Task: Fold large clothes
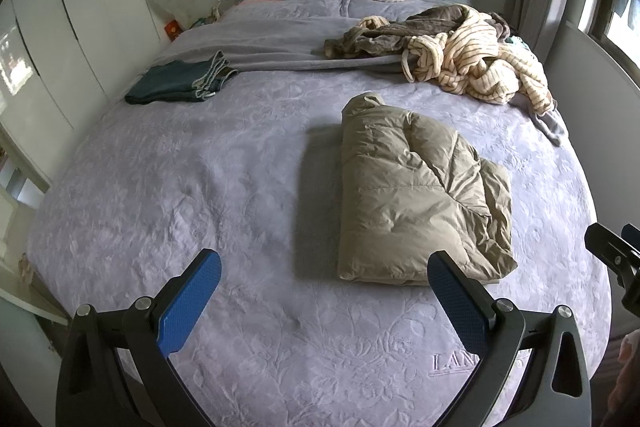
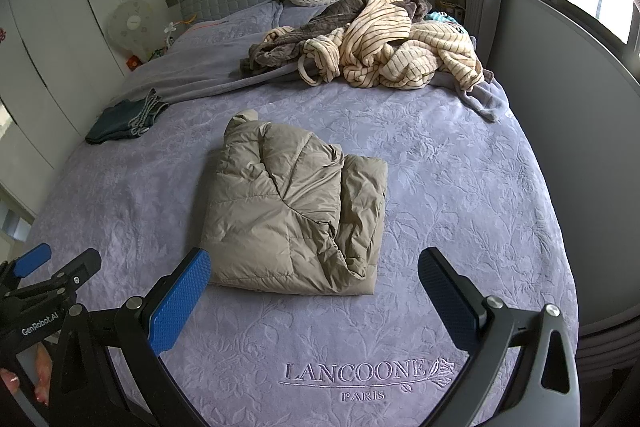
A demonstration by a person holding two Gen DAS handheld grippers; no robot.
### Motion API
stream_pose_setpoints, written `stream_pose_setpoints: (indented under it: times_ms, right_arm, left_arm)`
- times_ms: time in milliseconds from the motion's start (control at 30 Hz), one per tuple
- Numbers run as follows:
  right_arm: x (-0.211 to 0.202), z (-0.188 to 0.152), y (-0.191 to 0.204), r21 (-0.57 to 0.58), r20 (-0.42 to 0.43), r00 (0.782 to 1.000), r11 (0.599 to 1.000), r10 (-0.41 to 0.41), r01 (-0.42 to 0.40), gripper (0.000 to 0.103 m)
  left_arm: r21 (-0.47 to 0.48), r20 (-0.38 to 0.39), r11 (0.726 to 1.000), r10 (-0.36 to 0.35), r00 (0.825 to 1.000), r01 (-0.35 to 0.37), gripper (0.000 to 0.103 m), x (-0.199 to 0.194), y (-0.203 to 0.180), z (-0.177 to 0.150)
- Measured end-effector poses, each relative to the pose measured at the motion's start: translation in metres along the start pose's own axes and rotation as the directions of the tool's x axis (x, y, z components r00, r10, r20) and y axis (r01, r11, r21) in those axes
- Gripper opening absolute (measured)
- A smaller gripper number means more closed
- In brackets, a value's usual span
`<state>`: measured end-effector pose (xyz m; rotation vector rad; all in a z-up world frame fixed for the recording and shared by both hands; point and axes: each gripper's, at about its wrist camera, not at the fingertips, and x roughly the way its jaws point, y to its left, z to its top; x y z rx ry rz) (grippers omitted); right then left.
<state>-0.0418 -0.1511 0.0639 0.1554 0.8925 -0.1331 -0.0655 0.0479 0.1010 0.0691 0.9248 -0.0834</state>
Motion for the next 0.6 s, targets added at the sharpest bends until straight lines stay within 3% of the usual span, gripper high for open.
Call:
stream_pose_setpoints:
  times_ms: [600]
  right_arm:
    - [-0.0003, -0.0002, 0.0005, 0.001, 0.000, 1.000, 1.000, -0.001, 0.001, 0.103]
  left_arm:
    - [0.000, 0.004, 1.000, -0.005, 1.000, 0.005, 0.103, -0.0003, 0.0034, -0.0019]
